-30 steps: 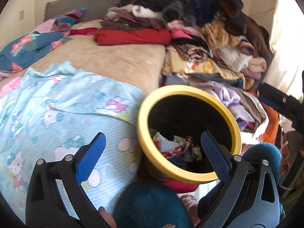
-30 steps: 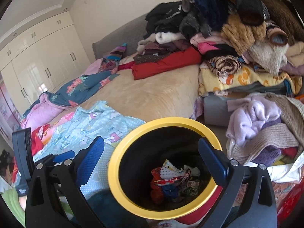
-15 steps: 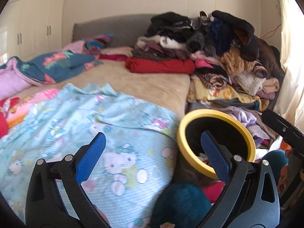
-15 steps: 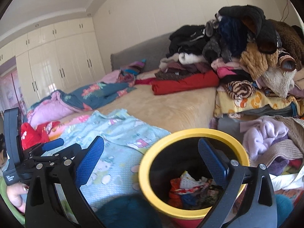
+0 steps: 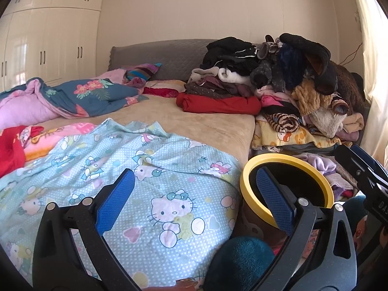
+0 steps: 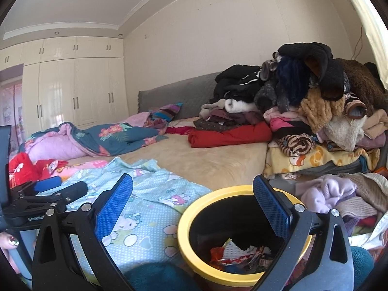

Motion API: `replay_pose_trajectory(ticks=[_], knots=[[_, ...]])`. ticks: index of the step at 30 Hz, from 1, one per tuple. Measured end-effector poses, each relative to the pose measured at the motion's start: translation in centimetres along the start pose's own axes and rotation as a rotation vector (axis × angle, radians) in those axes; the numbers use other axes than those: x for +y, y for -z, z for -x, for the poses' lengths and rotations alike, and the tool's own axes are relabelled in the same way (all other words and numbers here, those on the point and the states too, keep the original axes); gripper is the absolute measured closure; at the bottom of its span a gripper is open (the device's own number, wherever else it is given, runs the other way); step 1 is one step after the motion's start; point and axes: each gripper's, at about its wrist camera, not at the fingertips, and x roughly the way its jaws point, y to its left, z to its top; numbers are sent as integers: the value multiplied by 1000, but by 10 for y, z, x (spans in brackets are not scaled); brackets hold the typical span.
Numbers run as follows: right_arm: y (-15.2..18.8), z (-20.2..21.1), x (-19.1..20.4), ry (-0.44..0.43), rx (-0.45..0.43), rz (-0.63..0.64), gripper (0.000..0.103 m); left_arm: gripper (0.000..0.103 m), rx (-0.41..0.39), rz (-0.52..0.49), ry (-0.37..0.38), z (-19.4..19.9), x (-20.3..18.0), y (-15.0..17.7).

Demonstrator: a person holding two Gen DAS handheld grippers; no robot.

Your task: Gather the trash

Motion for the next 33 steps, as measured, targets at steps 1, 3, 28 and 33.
replay_pose_trajectory(ticks=[1,3,28,33], knots=[[1,-1,-1,7,3,2,6,11,5,2,3,0,0,-1],[3,-3,-1,12,6,6,6,11,11,13,10,-1,3,-1],[7,-2,-1,26,4,11,6,11,8,16,6,-2,7,1],[7,-2,-1,28,2,11,6,11,7,17,5,-2,6,2]])
